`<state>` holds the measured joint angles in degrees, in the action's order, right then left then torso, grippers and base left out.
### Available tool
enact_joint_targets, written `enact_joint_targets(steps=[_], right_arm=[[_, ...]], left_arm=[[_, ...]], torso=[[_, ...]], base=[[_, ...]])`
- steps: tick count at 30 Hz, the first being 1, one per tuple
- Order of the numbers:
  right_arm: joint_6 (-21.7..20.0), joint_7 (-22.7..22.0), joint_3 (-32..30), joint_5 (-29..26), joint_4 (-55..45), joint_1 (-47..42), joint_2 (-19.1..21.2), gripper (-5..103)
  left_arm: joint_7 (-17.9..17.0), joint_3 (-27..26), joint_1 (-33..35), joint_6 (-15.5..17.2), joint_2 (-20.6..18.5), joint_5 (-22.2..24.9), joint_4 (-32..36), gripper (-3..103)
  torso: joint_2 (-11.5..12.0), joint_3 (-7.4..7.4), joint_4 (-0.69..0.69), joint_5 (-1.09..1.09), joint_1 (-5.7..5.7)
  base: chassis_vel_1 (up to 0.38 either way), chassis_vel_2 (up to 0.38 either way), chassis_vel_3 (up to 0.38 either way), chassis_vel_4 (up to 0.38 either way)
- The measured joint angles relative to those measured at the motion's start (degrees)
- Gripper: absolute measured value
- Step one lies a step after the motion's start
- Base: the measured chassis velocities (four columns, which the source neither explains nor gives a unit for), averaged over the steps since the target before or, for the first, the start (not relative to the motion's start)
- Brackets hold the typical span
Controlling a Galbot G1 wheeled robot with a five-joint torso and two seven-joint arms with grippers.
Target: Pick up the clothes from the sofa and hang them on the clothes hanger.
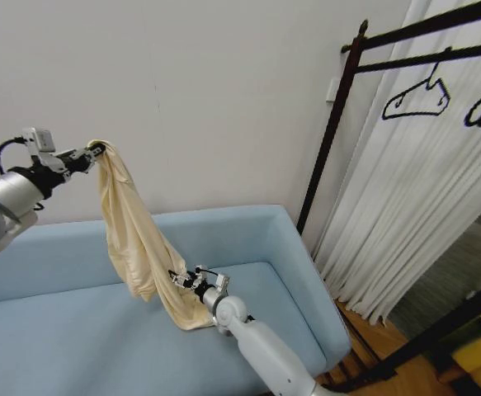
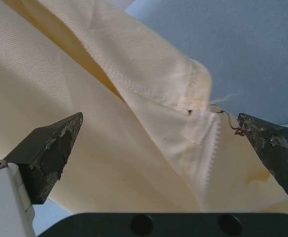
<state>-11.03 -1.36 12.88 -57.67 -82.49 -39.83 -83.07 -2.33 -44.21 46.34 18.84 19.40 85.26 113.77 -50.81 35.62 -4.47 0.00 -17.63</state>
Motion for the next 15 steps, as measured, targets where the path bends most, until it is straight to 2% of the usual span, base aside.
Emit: enact_joint_targets(steps=[3, 7, 9, 10, 13, 15], right_arm=[[0.07, 0.21, -0.09, 0.71, 0.97, -0.07, 0.35, 99], [0.76, 0.84, -0.34, 1.97, 4.02, 0.02, -1.3, 97], [0.87, 1.07, -0.78, 1.99, 5.11, 0.53, -2.09, 86], [0.87, 1.07, -0.78, 1.99, 5.11, 0.53, -2.09, 86], [0.94, 1.59, -1.31, 1.91, 6.67, 1.22, -3.24, 70], [1.03, 1.79, -1.4, 1.91, 7.1, 1.34, -3.61, 70]], left_arm=[[0.0, 0.01, 0.0, 0.01, 0.14, -0.01, 0.23, 1], [0.02, -0.17, 0.0, 0.0, 0.15, 0.04, 0.32, 1], [0.02, -0.21, 0.05, 0.0, 0.16, 0.06, 0.38, 1], [0.02, -0.21, 0.05, 0.0, 0.16, 0.06, 0.38, 1], [0.02, -0.2, 0.07, 0.01, 0.19, 0.08, 0.61, 1], [0.01, -0.18, 0.03, 0.01, 0.19, 0.08, 0.64, 1]], torso=[[0.0, 0.0, 0.0, 0.0, 0.0], [0.0, 0.0, 0.01, 0.01, 0.0], [0.0, 0.0, 0.02, 0.0, 0.0], [0.0, 0.0, 0.02, 0.0, 0.0], [0.0, 0.0, 0.01, 0.0, 0.0], [0.0, 0.0, 0.0, 0.0, 0.0]], base=[[0.0, 0.0, 0.0, 0.0], [0.0, 0.0, 0.0, 0.0], [0.0, 0.0, 0.0, 0.0], [0.0, 0.0, 0.0, 0.0], [0.0, 0.0, 0.0, 0.0], [0.0, 0.0, 0.0, 0.0]])
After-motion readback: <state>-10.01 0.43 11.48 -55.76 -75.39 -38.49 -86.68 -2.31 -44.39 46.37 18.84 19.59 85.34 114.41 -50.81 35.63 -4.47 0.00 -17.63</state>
